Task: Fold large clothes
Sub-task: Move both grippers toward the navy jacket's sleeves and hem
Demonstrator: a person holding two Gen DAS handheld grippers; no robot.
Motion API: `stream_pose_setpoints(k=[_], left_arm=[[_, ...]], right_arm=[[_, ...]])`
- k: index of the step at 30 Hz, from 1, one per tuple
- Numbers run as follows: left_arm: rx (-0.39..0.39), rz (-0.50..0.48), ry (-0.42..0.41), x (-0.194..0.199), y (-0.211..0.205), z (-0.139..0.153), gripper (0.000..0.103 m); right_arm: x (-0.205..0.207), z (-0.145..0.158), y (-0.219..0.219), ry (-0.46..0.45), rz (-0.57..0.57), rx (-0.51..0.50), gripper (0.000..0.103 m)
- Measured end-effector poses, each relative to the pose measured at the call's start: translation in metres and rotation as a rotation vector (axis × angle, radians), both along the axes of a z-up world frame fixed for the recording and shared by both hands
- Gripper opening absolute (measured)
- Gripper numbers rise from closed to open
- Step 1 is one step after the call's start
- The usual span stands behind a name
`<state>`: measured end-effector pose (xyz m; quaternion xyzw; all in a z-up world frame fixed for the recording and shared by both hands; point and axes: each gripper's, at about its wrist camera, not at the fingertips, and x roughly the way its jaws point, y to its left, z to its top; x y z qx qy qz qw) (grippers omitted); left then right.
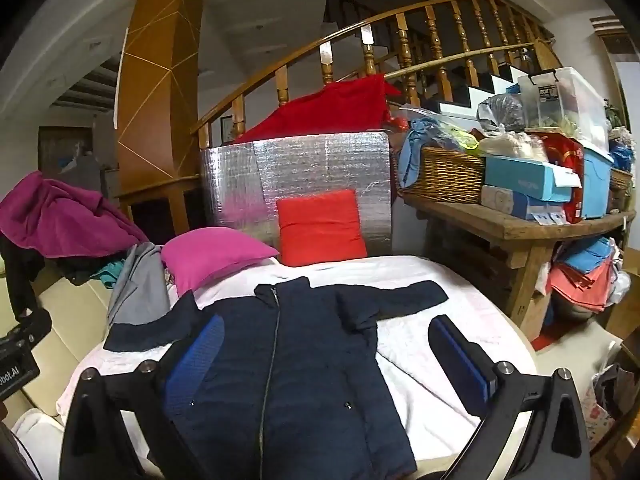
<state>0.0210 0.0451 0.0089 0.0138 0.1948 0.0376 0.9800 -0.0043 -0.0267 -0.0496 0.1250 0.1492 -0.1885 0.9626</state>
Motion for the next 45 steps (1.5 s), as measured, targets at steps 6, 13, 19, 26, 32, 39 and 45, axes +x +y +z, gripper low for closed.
stream_pose_setpoints(k=[6,13,19,26,32,39,45], left_arm=[[-0.005,0.016,0.014,0.016,0.004,-0.005,0.103],[-0.012,0.023,0.013,0.024,0.005,-0.005,0.103],[-0.02,0.022,0.015,0.036,0.008,-0.007,0.103],[-0.021,-0.014,0.034,0.076,-0.008,-0.007,0.103],[-0.106,-0.095,0.024,0.113,-0.027,0.004,0.103],[-0.038,-0.167,0.009,0.148,-0.058,-0.003,0.103],[0.034,-0.098,0.09,0.19,-0.049,-0.04,0.103]], right_arm=[[0.017,0.001,-0.003,0.0,0.037,0.009,0.103],[0.031,0.007,0.006,0.011,0.055,-0.014,0.103],[0.044,0.003,0.013,0.021,0.059,-0.007,0.103],[0.054,-0.006,0.003,0.03,0.02,0.011,0.103],[0.059,-0.007,-0.009,0.051,-0.076,-0.016,0.103],[0.068,0.007,-0.025,0.109,-0.158,-0.043,0.103],[0.09,0.003,-0.033,0.143,-0.175,0.009,0.103]])
